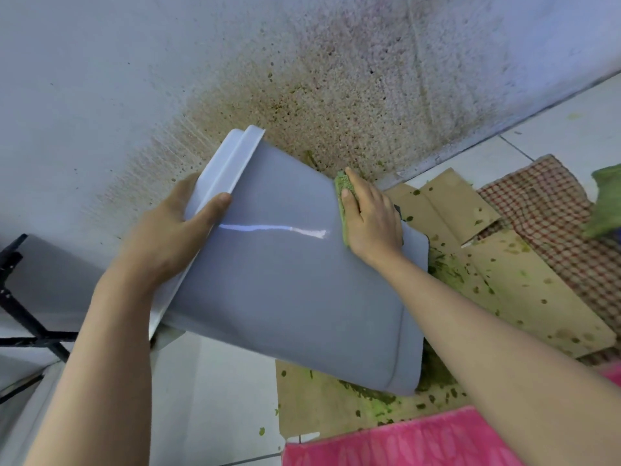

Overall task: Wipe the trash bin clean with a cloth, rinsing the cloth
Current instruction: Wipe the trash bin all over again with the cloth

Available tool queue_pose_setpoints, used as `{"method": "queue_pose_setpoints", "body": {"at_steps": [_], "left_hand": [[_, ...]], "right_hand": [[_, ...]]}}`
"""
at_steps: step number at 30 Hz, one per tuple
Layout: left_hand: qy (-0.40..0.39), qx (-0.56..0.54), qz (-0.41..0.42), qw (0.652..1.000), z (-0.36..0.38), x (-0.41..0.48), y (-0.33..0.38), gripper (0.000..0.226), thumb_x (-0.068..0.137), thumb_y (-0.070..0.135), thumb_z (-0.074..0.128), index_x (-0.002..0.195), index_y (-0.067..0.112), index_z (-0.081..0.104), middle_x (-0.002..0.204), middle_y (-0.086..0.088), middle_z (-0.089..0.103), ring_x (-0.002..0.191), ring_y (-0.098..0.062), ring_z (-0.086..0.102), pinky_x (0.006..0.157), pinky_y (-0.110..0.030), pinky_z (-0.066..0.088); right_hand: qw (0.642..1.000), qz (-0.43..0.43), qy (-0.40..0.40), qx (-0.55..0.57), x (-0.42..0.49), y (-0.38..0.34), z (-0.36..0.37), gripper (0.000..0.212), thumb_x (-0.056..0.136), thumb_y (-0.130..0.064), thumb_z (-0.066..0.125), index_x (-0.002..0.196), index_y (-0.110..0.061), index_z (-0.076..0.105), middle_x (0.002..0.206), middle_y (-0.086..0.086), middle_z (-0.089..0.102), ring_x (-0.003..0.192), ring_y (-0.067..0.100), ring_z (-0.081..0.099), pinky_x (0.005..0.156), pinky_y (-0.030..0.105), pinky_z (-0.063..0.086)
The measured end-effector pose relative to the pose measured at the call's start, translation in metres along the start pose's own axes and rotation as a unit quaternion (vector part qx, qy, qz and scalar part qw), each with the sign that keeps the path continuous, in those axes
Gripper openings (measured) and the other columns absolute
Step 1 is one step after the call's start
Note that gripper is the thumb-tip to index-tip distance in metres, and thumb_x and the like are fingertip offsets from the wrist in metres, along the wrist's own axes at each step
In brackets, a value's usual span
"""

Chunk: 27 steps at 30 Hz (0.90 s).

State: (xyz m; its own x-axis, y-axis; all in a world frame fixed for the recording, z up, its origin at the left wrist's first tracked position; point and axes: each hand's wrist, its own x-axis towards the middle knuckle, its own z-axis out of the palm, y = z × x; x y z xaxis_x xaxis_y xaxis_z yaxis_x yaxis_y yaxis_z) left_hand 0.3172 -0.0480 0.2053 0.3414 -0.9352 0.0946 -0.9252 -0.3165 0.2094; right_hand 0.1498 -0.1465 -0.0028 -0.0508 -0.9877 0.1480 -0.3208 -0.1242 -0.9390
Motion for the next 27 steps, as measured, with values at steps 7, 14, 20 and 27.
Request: {"method": "queue_pose_setpoints", "body": {"at_steps": [7, 14, 20, 27], "left_hand": [[0.001, 0.015, -0.003, 1.0, 0.0, -0.001, -0.002, 0.062, 0.088, 0.073, 0.045, 0.144, 0.051, 0.032, 0.14, 0.002, 0.055, 0.127, -0.031, 0.051, 0.104, -0.046, 0.037], [0.004, 0.037, -0.005, 0.999, 0.001, -0.004, 0.004, 0.057, 0.092, 0.069, 0.043, 0.145, 0.049, 0.032, 0.144, -0.003, 0.052, 0.13, -0.036, 0.048, 0.105, -0.047, 0.035], [0.004, 0.03, -0.013, 0.999, 0.001, -0.004, 0.001, 0.057, 0.092, 0.069, 0.043, 0.144, 0.049, 0.032, 0.144, -0.006, 0.051, 0.129, -0.038, 0.048, 0.106, -0.049, 0.035], [0.018, 0.047, -0.005, 0.999, 0.002, -0.006, 0.0, 0.064, 0.089, 0.073, 0.042, 0.147, 0.047, 0.031, 0.146, -0.006, 0.05, 0.131, -0.038, 0.047, 0.105, -0.049, 0.035]], "right_hand": [[0.999, 0.05, -0.003, 0.019, -0.009, 0.054, -0.02, 0.047, 0.105, -0.042, 0.026, 0.149, -0.031, 0.036, 0.151, -0.003, 0.043, 0.138, 0.024, 0.037, 0.113, 0.041, 0.03], [0.997, 0.045, 0.049, 0.048, -0.06, 0.078, -0.015, 0.046, 0.106, -0.03, 0.032, 0.151, -0.02, 0.034, 0.158, 0.002, 0.033, 0.147, 0.021, 0.023, 0.121, 0.04, 0.017], [0.998, 0.023, 0.054, 0.035, -0.128, 0.067, -0.004, 0.05, 0.104, -0.036, 0.028, 0.15, -0.019, 0.035, 0.159, 0.0, 0.03, 0.15, 0.018, 0.018, 0.122, 0.031, 0.011], [0.995, -0.011, 0.088, 0.042, -0.165, 0.065, 0.0, 0.047, 0.103, -0.033, 0.032, 0.147, -0.018, 0.041, 0.155, -0.004, 0.035, 0.15, 0.02, 0.02, 0.121, 0.039, 0.019]]}}
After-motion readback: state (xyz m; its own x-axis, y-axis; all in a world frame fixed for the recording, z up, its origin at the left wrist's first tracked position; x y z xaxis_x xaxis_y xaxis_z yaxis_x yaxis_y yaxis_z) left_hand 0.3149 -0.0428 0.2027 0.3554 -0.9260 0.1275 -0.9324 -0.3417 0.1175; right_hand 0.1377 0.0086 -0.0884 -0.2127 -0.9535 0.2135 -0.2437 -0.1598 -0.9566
